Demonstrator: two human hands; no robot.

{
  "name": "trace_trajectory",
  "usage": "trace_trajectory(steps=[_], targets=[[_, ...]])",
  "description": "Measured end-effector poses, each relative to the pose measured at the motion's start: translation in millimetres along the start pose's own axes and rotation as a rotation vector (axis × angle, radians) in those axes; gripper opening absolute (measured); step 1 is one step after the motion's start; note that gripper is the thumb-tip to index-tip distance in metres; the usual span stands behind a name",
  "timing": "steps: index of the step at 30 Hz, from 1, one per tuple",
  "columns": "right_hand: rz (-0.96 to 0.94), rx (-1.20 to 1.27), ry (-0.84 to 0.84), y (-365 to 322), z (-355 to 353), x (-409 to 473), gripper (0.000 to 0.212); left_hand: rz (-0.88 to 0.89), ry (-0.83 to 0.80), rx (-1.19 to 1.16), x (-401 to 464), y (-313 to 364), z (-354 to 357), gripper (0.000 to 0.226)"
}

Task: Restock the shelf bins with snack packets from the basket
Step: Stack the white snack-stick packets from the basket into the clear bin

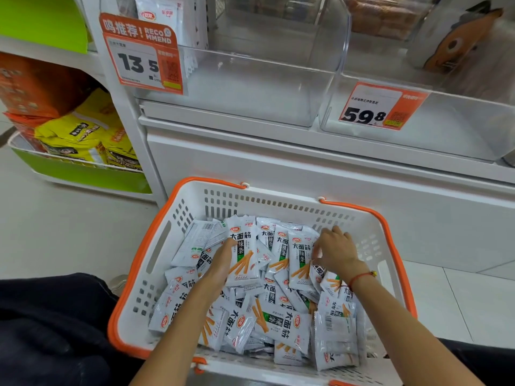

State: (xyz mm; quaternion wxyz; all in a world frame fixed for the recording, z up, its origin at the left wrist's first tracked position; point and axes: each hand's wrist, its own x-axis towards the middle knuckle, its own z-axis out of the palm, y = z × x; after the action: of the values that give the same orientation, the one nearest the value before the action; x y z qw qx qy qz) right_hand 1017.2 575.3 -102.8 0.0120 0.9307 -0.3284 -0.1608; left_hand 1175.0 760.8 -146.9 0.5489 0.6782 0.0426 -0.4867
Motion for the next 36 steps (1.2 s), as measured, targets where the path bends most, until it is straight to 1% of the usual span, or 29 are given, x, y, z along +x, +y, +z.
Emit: trace_trajectory(steps=[2, 4, 6, 8, 10, 13, 15, 17, 20, 23, 25, 26, 28, 29, 30, 32, 34, 36], targets=[[-0.095, 0.081, -0.018, 2.8, -7.8, 2.6, 0.015, 0.009, 0.032, 0.006, -11.8, 9.9, 0.9, 0.043], [-0.181, 0.288, -0.057, -1.6, -18.2, 7.2, 0.011, 0.023, 0.046, 0.024, -14.2, 13.2, 0.5, 0.030], [-0.220, 0.580, -0.075, -13.8, -30.6, 10.7, 0.006, 0.034, 0.046, 0.003, -14.0, 12.2, -1.9, 0.026], [-0.228, 0.727, -0.035, -34.0, -43.8, 11.9, 0.009, 0.045, 0.030, -0.016, -12.8, 9.0, -4.8, 0.030], [-0.173, 0.853, 0.025, -59.7, -51.8, 10.2, 0.007, 0.058, 0.028, -0.045, -10.0, 7.1, -7.5, 0.029], [0.023, 1.153, 0.126, -93.9, -43.8, 7.3, 0.009, 0.030, 0.046, -0.155, -10.8, 8.0, -4.9, 0.021], [0.130, 1.295, 0.130, -108.8, -32.3, 5.7, 0.011, 0.004, 0.016, -0.208, -12.6, 9.7, -0.7, 0.028], [0.207, 1.374, 0.149, -117.7, -22.2, 4.4, 0.013, -0.004, -0.019, -0.246, -14.5, 13.3, 2.3, 0.035], [0.268, 1.428, 0.230, -129.5, -19.2, 4.4, 0.014, 0.021, -0.054, -0.310, -17.6, 24.5, 4.6, 0.035], [0.309, 1.559, 0.250, -144.5, -26.6, 5.6, 0.012, 0.060, -0.129, -0.383, -22.7, 35.9, 6.8, 0.024], [0.307, 1.663, 0.256, -149.7, -35.1, 6.5, 0.011, 0.082, -0.164, -0.380, -28.8, 45.1, 8.0, 0.021], [0.281, 1.691, 0.261, -150.3, -38.9, 6.9, 0.011, 0.102, -0.172, -0.374, -32.0, 50.1, 7.3, 0.021], [0.208, 1.672, 0.252, -147.7, -50.8, 6.2, 0.009, 0.162, -0.166, -0.352, -37.7, 60.0, 3.5, 0.022], [0.167, 1.650, 0.218, -144.3, -58.5, 5.2, 0.011, 0.198, -0.158, -0.339, -41.3, 65.7, 1.7, 0.023], [0.117, 1.633, 0.157, -140.0, -68.9, 2.6, 0.018, 0.232, -0.153, -0.335, -45.3, 72.4, 0.5, 0.024], [-0.033, 1.596, -0.015, -129.6, -90.5, -4.8, 0.037, 0.298, -0.139, -0.340, -55.0, 86.9, -1.1, 0.025], [-0.226, 1.510, -0.127, -121.6, -112.2, -12.6, 0.039, 0.366, -0.130, -0.320, -64.6, 101.1, -1.6, 0.026], [-0.383, 1.421, -0.133, -117.1, -134.4, -17.9, 0.037, 0.438, -0.113, -0.262, -71.8, 114.6, -1.4, 0.029]])
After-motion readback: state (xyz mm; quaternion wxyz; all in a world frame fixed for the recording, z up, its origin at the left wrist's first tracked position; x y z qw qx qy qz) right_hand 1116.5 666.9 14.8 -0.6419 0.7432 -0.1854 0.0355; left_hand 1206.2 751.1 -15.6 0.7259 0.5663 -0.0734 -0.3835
